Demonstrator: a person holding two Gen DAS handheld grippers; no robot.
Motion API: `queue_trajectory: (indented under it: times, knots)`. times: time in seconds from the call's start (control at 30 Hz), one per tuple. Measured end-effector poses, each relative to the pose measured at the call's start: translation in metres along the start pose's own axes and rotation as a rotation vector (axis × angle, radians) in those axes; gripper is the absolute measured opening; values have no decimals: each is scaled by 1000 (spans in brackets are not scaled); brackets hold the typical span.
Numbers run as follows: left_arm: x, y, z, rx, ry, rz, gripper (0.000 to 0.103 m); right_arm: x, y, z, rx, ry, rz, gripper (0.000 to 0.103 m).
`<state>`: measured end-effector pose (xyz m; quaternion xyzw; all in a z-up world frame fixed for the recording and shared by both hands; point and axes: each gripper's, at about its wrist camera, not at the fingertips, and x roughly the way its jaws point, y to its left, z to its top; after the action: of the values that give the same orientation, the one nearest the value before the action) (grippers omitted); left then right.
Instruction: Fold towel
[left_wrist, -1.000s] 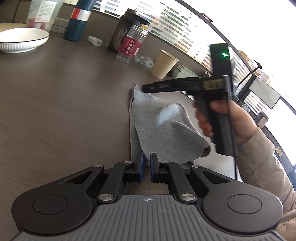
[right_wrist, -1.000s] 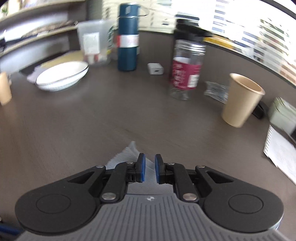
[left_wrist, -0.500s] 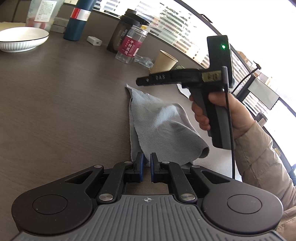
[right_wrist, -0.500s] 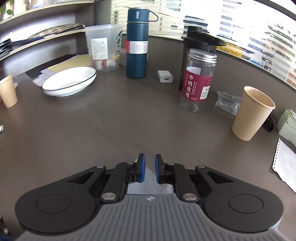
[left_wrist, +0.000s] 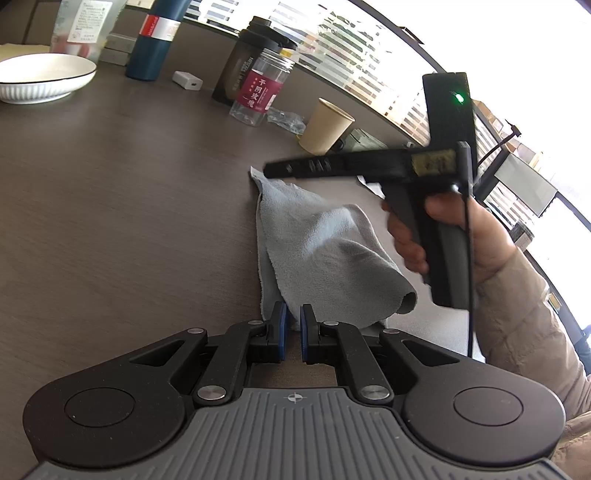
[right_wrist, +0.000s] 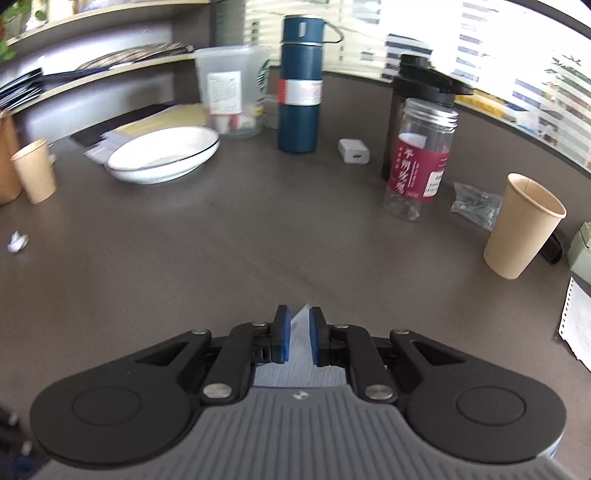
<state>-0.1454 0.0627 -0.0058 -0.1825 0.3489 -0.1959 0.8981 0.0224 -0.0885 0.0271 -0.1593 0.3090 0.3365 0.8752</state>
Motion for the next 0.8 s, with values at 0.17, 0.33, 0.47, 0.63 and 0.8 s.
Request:
queue_trajectory:
  times: [0.17,0.33,0.47,0.63,0.8]
  knots:
    - [0,0,-1,0,-2,2,11,2,13,-9,-30,21,4,14]
    - [-1,-2,0,2,0,7,11,6,17,-5,-29,0,15,14]
    - [0,-1,0,-1,-2,3,11,5,7,-4,-29,3,-6,14]
    - [0,-1,1,0,-2,6,11,6,-2,-3,-30,6,-30,14]
    - [0,-1,1,1,0,5,11,11,-1,-3,-38,7,-12,14]
